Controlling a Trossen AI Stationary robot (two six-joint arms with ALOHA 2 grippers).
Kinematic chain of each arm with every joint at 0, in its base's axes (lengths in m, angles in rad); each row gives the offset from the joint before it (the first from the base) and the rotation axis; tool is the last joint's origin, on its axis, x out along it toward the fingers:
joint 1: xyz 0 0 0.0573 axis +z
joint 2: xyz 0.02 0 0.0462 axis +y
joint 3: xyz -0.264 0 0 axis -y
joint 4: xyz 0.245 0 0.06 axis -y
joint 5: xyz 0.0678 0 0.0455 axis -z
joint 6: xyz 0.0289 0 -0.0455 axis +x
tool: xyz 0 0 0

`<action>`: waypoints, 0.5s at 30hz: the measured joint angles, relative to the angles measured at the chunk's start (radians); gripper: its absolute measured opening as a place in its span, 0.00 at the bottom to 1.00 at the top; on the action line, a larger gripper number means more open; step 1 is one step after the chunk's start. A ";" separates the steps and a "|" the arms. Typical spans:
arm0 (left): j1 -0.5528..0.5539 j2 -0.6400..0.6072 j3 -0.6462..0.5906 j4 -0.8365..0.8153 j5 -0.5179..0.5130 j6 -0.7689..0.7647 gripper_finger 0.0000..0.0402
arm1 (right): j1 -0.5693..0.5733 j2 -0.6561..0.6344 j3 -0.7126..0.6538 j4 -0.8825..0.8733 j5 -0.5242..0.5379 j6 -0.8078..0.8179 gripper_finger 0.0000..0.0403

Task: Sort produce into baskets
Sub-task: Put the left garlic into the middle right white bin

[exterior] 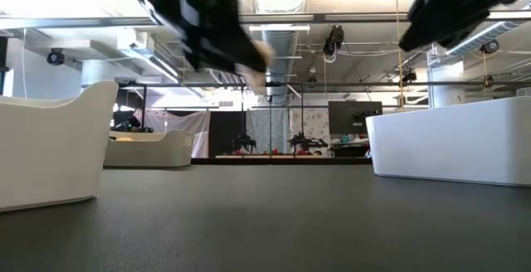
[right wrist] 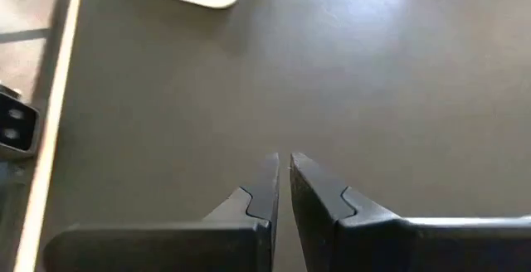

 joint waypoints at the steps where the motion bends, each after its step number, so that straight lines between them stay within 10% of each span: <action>1: -0.007 0.042 -0.013 0.101 0.011 0.016 0.31 | 0.000 0.000 -0.008 -0.001 0.000 0.015 0.07; 5: -0.026 0.220 -0.008 0.364 0.018 0.050 0.32 | 0.000 0.000 -0.039 -0.001 -0.001 0.038 0.07; 15: -0.026 0.511 0.146 0.372 0.011 0.047 0.40 | 0.000 0.019 -0.061 0.010 -0.011 -0.058 0.08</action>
